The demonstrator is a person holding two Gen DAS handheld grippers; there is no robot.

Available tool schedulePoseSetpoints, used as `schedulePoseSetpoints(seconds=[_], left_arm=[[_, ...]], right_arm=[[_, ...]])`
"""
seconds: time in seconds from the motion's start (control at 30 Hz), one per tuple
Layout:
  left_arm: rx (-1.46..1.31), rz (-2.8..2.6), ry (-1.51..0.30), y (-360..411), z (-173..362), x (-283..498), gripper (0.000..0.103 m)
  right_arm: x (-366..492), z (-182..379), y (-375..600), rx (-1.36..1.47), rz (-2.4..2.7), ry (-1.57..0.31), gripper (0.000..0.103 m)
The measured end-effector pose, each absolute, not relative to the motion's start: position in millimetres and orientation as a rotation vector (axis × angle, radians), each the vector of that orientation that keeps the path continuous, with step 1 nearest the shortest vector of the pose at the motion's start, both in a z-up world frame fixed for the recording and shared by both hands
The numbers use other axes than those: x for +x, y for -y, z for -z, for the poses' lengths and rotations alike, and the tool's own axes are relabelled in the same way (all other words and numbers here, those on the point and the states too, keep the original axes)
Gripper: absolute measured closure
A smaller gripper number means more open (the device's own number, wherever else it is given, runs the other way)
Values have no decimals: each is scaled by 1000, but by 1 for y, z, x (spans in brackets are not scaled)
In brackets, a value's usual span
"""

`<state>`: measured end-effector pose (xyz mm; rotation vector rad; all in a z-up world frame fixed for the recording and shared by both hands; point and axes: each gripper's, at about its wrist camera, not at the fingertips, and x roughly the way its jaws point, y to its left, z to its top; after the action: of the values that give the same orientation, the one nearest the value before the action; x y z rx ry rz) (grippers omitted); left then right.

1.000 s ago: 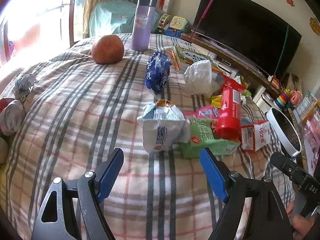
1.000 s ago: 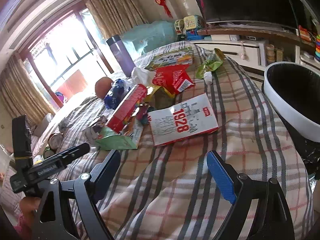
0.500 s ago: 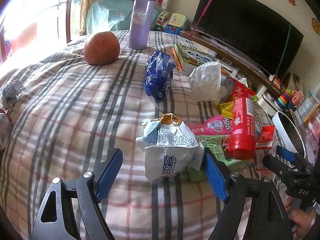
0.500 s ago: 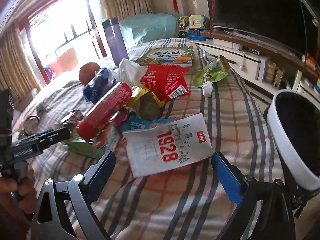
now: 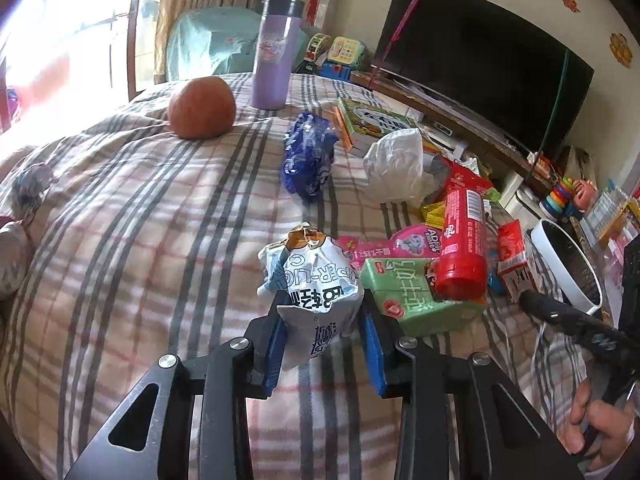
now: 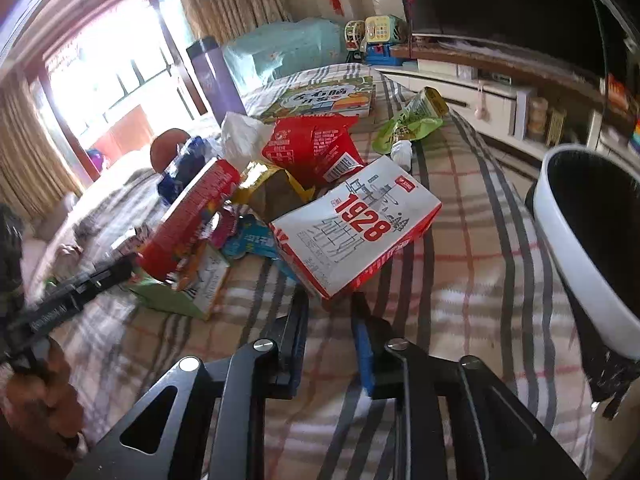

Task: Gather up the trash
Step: 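Grasp the crumpled white snack bag with the left tool while the right tool grasps the white milk carton, then carry both items over the bin and open both tools to drop them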

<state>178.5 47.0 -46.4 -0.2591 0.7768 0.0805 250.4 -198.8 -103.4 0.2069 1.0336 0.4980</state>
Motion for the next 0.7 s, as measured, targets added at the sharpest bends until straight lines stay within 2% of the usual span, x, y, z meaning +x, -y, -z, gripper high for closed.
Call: schedulePoseSetpoints(seconds=[0.07, 0.13, 0.33, 0.5, 0.53, 0.57, 0.6, 0.7], left_arm=[[-265, -85, -769, -48, 43, 174, 71], [-268, -83, -764, -48, 40, 171, 71], [-249, -56, -738, -41, 30, 162, 71], [-217, -4, -716, -25, 19, 157, 71], [-214, 8, -714, -23, 19, 157, 71], [-212, 22, -712, -19, 18, 157, 71], [-208, 32, -712, -16, 17, 157, 71], [-196, 72, -711, -2, 14, 156, 71]], right_arm=[[251, 102, 204, 272, -509, -1037, 28], [251, 98, 208, 325, -510, -1022, 21], [267, 97, 197, 348, -415, -1036, 21], [281, 113, 205, 492, -361, -1072, 22], [283, 115, 206, 504, -353, -1078, 25], [284, 116, 207, 501, -349, -1080, 35], [283, 116, 208, 493, -351, -1082, 41], [277, 114, 212, 477, -365, -1071, 45]])
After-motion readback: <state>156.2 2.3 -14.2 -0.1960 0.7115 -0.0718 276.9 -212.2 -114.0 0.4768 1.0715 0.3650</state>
